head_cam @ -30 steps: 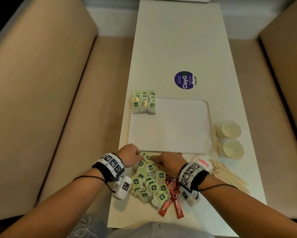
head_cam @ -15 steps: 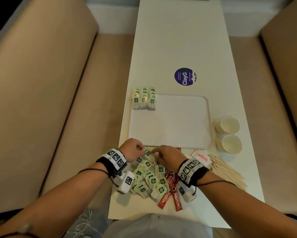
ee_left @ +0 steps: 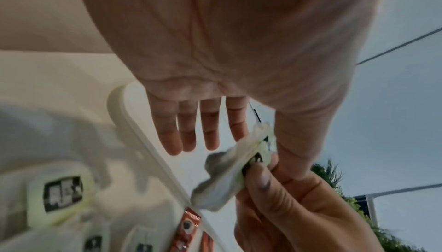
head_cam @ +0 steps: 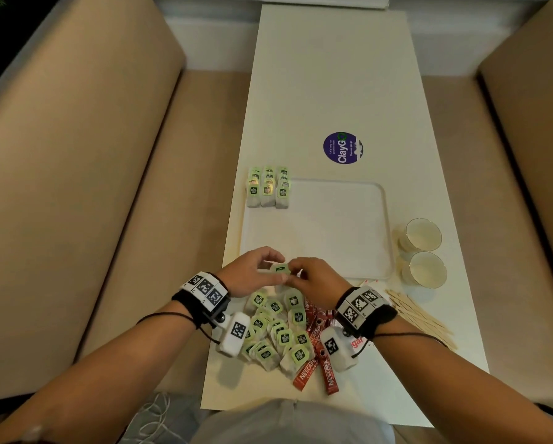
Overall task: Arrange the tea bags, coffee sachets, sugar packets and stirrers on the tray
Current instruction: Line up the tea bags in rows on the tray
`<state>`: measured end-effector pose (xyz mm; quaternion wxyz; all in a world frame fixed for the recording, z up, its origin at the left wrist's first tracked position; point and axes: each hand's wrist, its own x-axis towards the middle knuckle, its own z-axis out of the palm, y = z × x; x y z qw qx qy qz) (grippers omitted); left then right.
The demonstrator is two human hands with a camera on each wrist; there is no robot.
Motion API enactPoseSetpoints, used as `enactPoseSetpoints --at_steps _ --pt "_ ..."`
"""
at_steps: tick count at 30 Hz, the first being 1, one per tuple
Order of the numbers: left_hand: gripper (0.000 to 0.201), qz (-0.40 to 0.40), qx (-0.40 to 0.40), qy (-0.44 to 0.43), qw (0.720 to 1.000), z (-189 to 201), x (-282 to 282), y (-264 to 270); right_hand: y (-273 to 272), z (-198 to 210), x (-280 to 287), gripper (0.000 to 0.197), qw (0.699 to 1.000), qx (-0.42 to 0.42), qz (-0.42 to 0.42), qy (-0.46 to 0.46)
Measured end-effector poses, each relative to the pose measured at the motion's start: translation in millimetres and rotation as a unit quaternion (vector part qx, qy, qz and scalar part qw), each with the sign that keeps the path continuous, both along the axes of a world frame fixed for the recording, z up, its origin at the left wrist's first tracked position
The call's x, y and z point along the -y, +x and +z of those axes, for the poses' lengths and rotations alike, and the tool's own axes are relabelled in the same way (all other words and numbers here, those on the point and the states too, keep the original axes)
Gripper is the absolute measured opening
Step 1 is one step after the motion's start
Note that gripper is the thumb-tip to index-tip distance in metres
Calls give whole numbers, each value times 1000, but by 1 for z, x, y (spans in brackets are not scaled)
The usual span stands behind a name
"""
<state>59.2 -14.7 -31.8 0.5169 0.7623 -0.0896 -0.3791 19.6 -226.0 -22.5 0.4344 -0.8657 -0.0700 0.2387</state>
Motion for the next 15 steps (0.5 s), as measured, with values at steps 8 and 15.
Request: enactPoseSetpoints --at_steps 8,15 --pt "19 -12 -72 -40 997 15 22 -13 1 9 -1 10 997 -9 -59 45" --pt "39 22 -127 38 991 -1 18 -22 -8 -16 5 46 983 -23 97 -156"
